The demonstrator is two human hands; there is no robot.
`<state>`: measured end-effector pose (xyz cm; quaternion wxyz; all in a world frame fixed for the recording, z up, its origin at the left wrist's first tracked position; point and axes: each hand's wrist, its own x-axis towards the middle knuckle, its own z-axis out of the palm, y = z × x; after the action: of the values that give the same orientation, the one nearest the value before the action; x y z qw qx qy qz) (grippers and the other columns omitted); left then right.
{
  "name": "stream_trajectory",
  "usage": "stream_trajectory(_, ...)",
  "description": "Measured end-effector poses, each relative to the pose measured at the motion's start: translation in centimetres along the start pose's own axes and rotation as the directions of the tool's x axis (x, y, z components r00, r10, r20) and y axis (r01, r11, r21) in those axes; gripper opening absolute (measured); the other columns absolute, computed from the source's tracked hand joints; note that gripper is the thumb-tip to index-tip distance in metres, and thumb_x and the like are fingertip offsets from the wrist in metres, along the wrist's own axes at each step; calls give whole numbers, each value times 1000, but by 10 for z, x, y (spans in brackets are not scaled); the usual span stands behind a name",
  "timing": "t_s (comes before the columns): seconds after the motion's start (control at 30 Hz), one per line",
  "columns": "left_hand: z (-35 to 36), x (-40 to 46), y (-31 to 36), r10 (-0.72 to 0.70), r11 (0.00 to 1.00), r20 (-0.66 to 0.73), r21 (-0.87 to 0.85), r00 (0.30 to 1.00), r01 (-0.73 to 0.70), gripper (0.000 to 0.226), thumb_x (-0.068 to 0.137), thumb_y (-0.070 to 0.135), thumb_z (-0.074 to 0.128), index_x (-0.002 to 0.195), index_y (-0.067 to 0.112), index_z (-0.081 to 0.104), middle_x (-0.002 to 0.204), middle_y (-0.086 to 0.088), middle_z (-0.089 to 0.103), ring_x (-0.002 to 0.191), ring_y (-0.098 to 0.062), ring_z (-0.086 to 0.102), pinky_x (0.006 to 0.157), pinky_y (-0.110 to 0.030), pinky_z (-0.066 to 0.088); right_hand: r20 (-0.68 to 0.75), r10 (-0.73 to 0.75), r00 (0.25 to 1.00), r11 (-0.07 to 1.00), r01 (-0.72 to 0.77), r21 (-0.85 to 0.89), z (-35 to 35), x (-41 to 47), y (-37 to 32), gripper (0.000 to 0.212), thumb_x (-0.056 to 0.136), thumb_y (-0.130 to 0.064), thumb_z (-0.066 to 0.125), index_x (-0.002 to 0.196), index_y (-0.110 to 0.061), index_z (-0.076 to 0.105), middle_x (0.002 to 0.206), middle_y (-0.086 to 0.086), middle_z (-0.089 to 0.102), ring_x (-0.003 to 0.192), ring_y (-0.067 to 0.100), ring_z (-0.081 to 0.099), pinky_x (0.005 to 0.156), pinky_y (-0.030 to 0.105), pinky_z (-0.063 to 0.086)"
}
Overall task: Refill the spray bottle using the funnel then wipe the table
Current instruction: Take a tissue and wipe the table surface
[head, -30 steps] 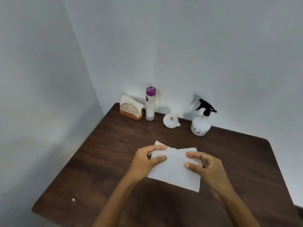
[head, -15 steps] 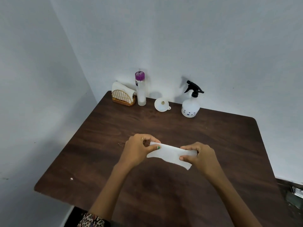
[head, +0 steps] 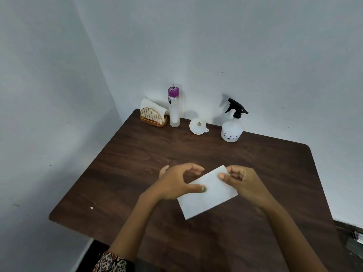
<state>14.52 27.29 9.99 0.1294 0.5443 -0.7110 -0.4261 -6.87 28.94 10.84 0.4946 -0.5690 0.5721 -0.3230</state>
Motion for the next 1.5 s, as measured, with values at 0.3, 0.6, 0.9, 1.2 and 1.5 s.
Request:
stream_trajectory(0.3, 12, -3, 7, -78, 825, -73, -564, 994, 24, 11, 81, 19, 72, 90, 14, 69, 93, 3, 73, 81, -9, 71, 62, -17, 54, -6, 94, 996, 939, -87, 333, -1, -3, 1, 30, 82, -30, 65, 109, -17, 66, 105, 0, 71, 96, 13, 68, 77, 29, 58)
stream_trajectory(0.6, 31, 1, 0, -311, 684, -220, -727, 924, 57, 15, 80, 22, 73, 90, 11, 70, 93, -1, 74, 80, -12, 71, 60, -18, 54, 166, 232, 958, 860, -282, 425, 33, -12, 19, 39, 74, -21, 72, 110, -11, 63, 107, 2, 73, 98, 18, 69, 78, 35, 58)
stream_trajectory(0.9, 16, -2, -9, -285, 673, 17, -708, 958, 213, 19, 80, 18, 73, 98, 13, 70, 94, 1, 75, 81, -13, 73, 61, -26, 58, 46, 263, 964, 911, -264, 317, 38, -2, 23, 15, 87, -23, 62, 95, -12, 68, 93, -5, 75, 86, 13, 72, 65, 24, 56)
stream_trajectory(1.2, 13, -3, -18, -284, 616, 52, -756, 957, 223, 15, 84, 9, 68, 99, 10, 71, 92, -7, 75, 76, -13, 71, 63, -26, 57, 55, 181, 982, 906, -188, 378, 43, 2, 26, 17, 88, -6, 61, 100, -9, 71, 99, 3, 74, 94, 22, 70, 79, 37, 57)
stream_trajectory(1.5, 18, -2, -19, -330, 566, 125, -767, 936, 302, 24, 88, 31, 63, 100, 11, 71, 95, -10, 74, 83, -22, 73, 66, -32, 59, -9, 151, 988, 945, -142, 295, 45, 6, 28, 26, 88, 7, 52, 83, -5, 74, 106, 13, 68, 96, 32, 65, 74, 44, 56)
